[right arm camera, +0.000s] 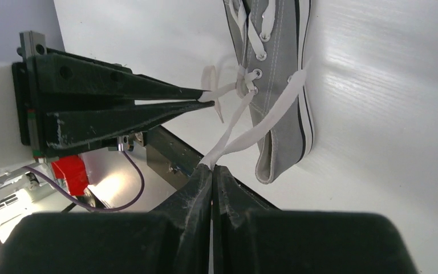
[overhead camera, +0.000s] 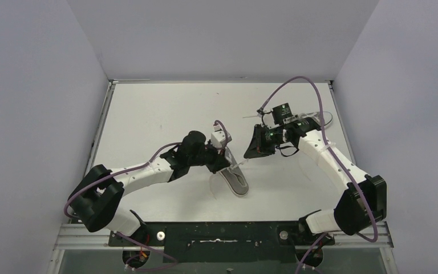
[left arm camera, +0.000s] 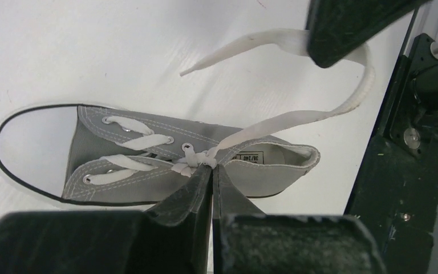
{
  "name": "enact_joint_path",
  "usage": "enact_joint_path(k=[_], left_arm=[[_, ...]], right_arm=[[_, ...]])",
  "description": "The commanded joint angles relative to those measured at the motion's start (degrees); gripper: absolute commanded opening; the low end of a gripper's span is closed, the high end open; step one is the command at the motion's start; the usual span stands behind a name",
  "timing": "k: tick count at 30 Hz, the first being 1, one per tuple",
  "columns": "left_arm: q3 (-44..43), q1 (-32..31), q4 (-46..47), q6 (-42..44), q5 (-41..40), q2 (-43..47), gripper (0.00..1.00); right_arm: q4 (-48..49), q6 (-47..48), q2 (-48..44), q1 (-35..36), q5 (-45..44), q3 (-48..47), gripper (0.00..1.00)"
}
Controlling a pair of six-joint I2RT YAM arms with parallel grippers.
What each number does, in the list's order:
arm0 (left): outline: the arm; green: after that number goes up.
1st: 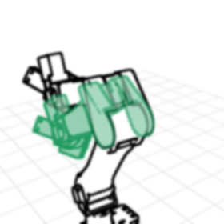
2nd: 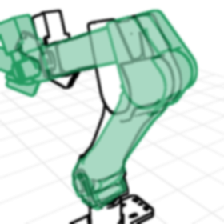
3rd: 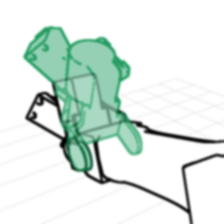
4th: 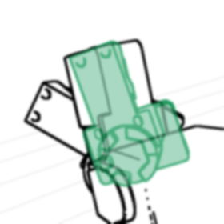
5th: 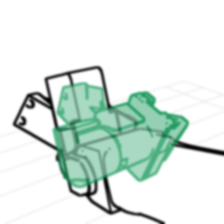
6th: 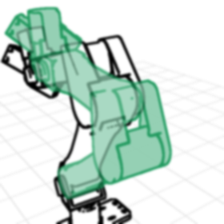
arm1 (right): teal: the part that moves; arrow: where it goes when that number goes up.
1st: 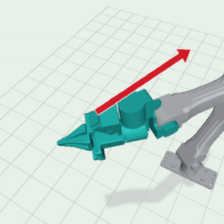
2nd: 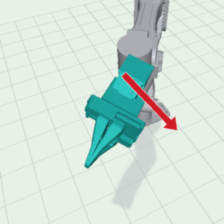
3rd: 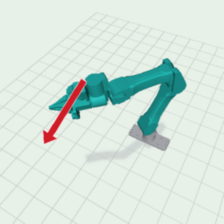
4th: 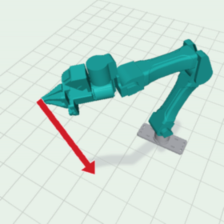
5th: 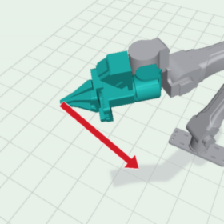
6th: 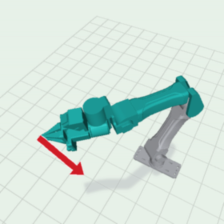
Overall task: Tie the shoes
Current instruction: Wrap the shoelace around the shoelace.
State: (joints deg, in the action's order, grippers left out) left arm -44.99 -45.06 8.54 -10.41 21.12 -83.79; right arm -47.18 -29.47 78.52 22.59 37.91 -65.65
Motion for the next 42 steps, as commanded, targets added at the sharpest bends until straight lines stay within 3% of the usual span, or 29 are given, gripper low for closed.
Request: enact_joint_path(k=[1,10,18,29,42], left_arm=[[1.6,-0.4,13.0,7.8,3.4,-0.2,0.00],[4.3,-0.5,23.1,6.2,5.9,-4.0,0.00],[5.2,-0.5,25.0,5.4,6.1,-5.2,0.00],[4.8,-0.5,25.6,5.4,8.8,-6.6,0.18],[3.3,-0.5,29.6,2.3,7.0,-9.4,0.23]], right_arm=[[1.8,-1.3,2.0,0.3,2.9,-5.2,0.00],[-1.2,-0.1,6.3,0.1,3.4,-10.4,0.00],[-1.4,0.5,6.9,0.2,3.8,-10.4,0.00],[-0.6,0.0,7.6,0.1,3.9,-11.1,0.00],[0.8,-1.2,7.4,0.3,4.7,-10.0,0.00]])
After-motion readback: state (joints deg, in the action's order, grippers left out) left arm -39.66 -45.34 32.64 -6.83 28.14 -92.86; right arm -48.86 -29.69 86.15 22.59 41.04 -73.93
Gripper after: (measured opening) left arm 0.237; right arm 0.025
